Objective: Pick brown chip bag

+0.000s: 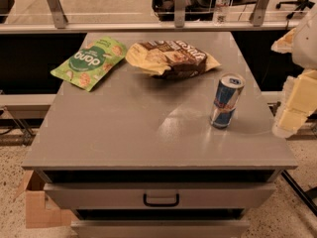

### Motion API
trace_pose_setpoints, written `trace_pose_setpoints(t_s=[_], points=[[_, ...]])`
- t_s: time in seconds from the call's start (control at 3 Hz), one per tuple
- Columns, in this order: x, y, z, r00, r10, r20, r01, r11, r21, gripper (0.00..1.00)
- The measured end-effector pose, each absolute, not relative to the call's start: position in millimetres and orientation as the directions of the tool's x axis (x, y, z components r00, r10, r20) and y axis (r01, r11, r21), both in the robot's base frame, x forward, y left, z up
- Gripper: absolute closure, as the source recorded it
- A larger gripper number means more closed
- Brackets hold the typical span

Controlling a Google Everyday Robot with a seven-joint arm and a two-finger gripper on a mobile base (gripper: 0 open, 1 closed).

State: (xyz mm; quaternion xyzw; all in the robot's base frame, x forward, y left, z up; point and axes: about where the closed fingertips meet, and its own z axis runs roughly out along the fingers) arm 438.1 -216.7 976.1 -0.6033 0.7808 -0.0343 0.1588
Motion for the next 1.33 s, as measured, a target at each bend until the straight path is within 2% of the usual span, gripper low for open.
trace_pose_setpoints(t_s=[0.33,1.33], points=[[438,-217,976,-0.222,-0.953,-0.207,-0.931,0.27,-0.245,0.0],[512,-115,1003,0.074,-0.881,-0.467,-0.898,0.145,-0.415,0.0]])
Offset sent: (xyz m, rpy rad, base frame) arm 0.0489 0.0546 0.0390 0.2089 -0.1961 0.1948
